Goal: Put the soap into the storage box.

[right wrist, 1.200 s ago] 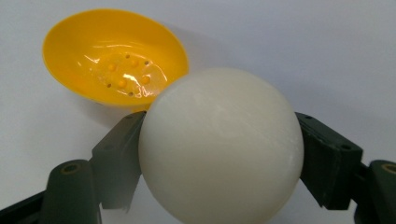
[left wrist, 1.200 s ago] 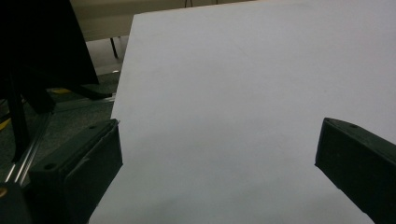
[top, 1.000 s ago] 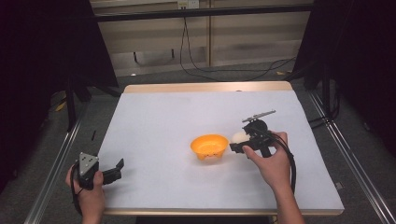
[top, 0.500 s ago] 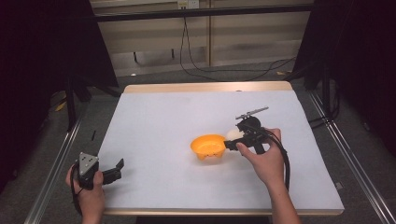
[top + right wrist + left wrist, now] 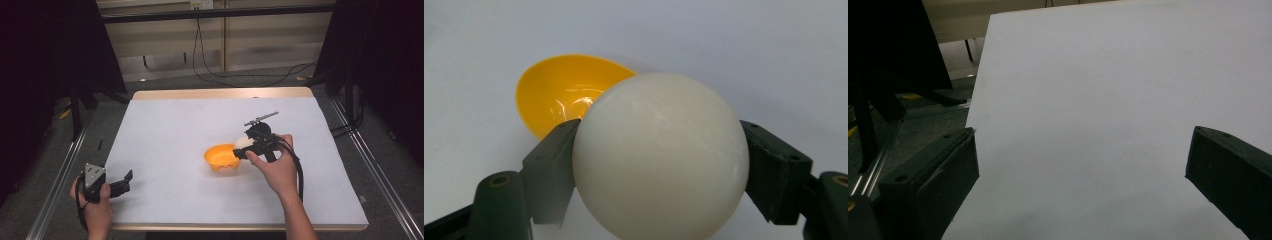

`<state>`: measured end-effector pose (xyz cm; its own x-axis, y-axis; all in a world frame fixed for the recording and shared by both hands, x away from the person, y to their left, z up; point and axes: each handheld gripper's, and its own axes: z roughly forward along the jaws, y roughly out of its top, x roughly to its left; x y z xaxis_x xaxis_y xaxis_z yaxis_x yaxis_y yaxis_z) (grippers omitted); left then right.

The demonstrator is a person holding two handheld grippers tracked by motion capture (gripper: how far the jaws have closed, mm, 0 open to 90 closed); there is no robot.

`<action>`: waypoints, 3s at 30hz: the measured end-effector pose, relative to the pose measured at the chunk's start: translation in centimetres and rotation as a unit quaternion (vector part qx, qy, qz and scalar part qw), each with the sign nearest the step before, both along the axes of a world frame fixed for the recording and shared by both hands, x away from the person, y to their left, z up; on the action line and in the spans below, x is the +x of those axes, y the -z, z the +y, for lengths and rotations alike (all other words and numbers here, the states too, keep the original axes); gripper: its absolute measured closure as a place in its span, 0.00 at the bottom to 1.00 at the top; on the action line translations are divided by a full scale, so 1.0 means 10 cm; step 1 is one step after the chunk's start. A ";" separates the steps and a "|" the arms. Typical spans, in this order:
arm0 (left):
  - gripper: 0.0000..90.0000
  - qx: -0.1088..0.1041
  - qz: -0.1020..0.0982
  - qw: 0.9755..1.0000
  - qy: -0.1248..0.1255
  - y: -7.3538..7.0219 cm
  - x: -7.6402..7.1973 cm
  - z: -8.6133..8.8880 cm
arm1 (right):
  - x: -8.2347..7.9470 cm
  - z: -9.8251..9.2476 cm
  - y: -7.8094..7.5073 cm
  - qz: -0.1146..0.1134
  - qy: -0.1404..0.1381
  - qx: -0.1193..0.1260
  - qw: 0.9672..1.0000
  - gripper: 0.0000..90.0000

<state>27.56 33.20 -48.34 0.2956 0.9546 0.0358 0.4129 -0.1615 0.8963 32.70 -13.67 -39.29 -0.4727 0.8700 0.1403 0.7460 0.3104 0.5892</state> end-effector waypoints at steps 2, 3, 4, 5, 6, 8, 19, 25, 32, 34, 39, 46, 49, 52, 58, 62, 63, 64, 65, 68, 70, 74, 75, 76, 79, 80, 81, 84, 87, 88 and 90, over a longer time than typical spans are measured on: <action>0.00 0.000 0.000 1.000 0.000 0.00 0.00 0.00 | 0.01 0.03 0.00 -0.002 -0.004 0.000 1.000 0.26; 0.00 0.000 0.000 1.000 0.000 0.00 0.00 0.00 | 0.01 0.04 0.00 -0.002 -0.008 0.000 1.000 0.26; 0.00 -0.001 0.000 1.000 0.000 0.00 0.00 0.00 | 0.01 0.06 0.01 -0.002 -0.009 -0.003 1.000 0.26; 0.00 -0.001 0.000 1.000 0.000 0.00 0.00 0.00 | 0.02 0.08 0.01 -0.003 -0.009 -0.003 1.000 0.26; 0.00 -0.002 0.000 1.000 0.000 0.00 0.00 0.00 | 0.02 0.09 0.01 -0.003 -0.010 -0.004 1.000 0.26; 0.00 -0.002 0.000 1.000 0.000 0.00 0.00 0.00 | 0.03 0.11 0.01 -0.002 -0.012 -0.002 1.000 0.26; 0.00 0.003 0.002 1.000 0.001 0.00 0.00 0.00 | 0.07 0.23 0.06 0.000 -0.021 -0.003 1.000 0.26; 0.00 -0.002 0.002 1.000 0.001 0.00 0.00 0.00 | 0.09 0.33 0.08 0.004 -0.027 -0.004 1.000 0.26; 0.00 -0.002 0.002 1.000 0.001 0.00 0.01 0.00 | 0.12 0.44 0.14 0.009 -0.031 -0.007 0.999 0.26; 0.00 -0.002 0.002 1.000 0.002 0.00 0.01 0.00 | 0.13 0.46 0.16 0.009 -0.032 -0.008 0.999 0.26; 0.00 -0.004 0.003 1.000 0.002 0.00 0.01 0.00 | 0.15 0.52 0.19 0.012 -0.031 -0.014 0.999 0.26; 0.00 -0.004 0.003 1.000 0.002 0.00 0.01 0.01 | 0.18 0.57 0.26 0.016 -0.031 -0.022 0.999 0.26; 0.00 -0.004 0.004 1.000 0.002 0.00 0.01 0.01 | 0.19 0.59 0.28 0.017 -0.025 -0.023 0.999 0.26; 0.00 -0.004 0.004 1.000 0.002 0.00 0.01 0.01 | 0.20 0.59 0.29 0.020 -0.022 -0.026 0.999 0.26; 0.00 -0.005 0.004 1.000 0.002 0.00 0.01 0.01 | 0.20 0.60 0.34 0.027 -0.019 -0.025 0.999 0.26; 0.00 -0.005 0.004 1.000 0.003 0.00 0.01 0.01 | 0.21 0.61 0.37 0.037 -0.017 -0.024 0.999 0.26; 0.00 -0.007 0.003 1.000 0.001 0.00 0.01 0.01 | 0.21 0.61 0.38 0.040 -0.017 -0.026 0.999 0.26; 0.00 -0.006 0.003 1.000 0.001 0.00 0.01 0.01 | 0.21 0.62 0.39 0.041 -0.021 -0.030 0.998 0.26; 0.00 -0.007 0.004 1.000 0.001 0.00 0.01 0.01 | 0.21 0.63 0.40 0.044 -0.024 -0.034 0.998 0.26; 0.00 -0.008 0.003 1.000 0.002 0.00 0.01 0.01 | 0.19 0.62 0.37 0.035 -0.016 -0.030 0.999 0.22; 0.00 -0.007 0.003 1.000 0.002 0.00 0.01 0.01 | 0.19 0.61 0.35 0.035 -0.021 -0.024 0.999 0.20; 0.00 -0.007 0.004 1.000 0.001 0.00 0.01 0.01 | 0.17 0.59 0.32 0.036 -0.018 -0.025 0.999 0.17; 0.00 -0.008 0.003 1.000 0.002 0.00 0.01 0.01 | 0.17 0.58 0.32 0.033 -0.018 -0.024 0.999 0.16; 0.00 -0.008 0.003 1.000 0.002 0.00 0.01 0.01 | 0.16 0.56 0.31 0.030 -0.017 -0.024 0.999 0.16; 0.00 -0.006 0.003 1.000 0.001 0.00 0.01 0.01 | 0.15 0.53 0.28 0.026 -0.014 -0.020 0.999 0.15; 0.00 -0.007 0.003 1.000 0.001 0.00 0.01 0.01 | 0.14 0.52 0.27 0.026 -0.010 -0.020 0.999 0.15; 0.00 -0.007 0.003 1.000 0.001 0.00 0.01 0.01 | 0.14 0.51 0.26 0.025 -0.010 -0.021 0.999 0.14; 0.00 -0.007 0.003 1.000 0.001 0.00 0.01 0.01 | 0.13 0.47 0.23 0.024 -0.007 -0.016 1.000 0.11; 0.00 -0.007 0.003 1.000 0.001 0.00 0.01 0.01 | 0.12 0.42 0.22 0.022 -0.003 -0.019 1.000 0.10; 0.00 -0.007 0.003 1.000 0.001 0.00 0.01 0.01 | 0.12 0.41 0.22 0.020 -0.003 -0.020 1.000 0.10; 0.00 -0.006 0.003 1.000 0.001 0.00 0.01 0.01 | 0.11 0.37 0.21 0.016 0.000 -0.018 1.000 0.09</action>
